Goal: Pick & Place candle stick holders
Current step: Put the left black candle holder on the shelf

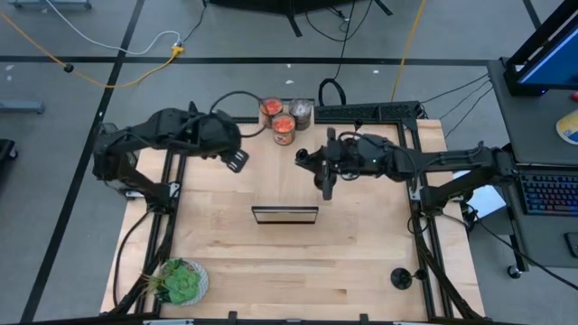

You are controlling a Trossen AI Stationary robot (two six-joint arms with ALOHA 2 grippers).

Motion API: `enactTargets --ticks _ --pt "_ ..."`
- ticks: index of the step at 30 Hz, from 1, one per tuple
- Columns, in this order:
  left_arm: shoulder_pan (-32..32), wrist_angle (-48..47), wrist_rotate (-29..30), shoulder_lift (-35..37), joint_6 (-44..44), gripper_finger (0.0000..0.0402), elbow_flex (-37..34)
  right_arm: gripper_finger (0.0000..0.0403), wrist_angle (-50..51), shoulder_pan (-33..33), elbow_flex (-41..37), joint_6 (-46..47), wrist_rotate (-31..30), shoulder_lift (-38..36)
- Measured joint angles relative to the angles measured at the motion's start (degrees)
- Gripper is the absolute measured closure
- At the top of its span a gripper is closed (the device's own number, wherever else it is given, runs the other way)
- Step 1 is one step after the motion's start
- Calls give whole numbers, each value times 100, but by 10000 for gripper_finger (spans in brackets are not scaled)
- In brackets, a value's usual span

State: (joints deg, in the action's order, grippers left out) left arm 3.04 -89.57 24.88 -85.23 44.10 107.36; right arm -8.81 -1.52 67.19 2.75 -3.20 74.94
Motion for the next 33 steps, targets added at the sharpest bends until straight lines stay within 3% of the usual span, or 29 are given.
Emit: enactTargets --ticks 6,10,18,29,33 --pt "-252 231 231 821 513 229 -778 390 -1554 -76 -649 279 -20 -2" --pt "-285 551 269 1457 819 229 -1547 390 -2041 -152 -936 310 -247 -2" --pt "-220 1932 269 2419 317 229 -2708 390 -3269 -443 -1290 434 -293 227" --pt "-18 2476 167 2920 118 229 -3526 390 -4288 -789 -1298 736 -256 1211" --pt "40 2699 66 2979 98 229 -3645 390 -4197 -891 -1297 836 -265 1380"
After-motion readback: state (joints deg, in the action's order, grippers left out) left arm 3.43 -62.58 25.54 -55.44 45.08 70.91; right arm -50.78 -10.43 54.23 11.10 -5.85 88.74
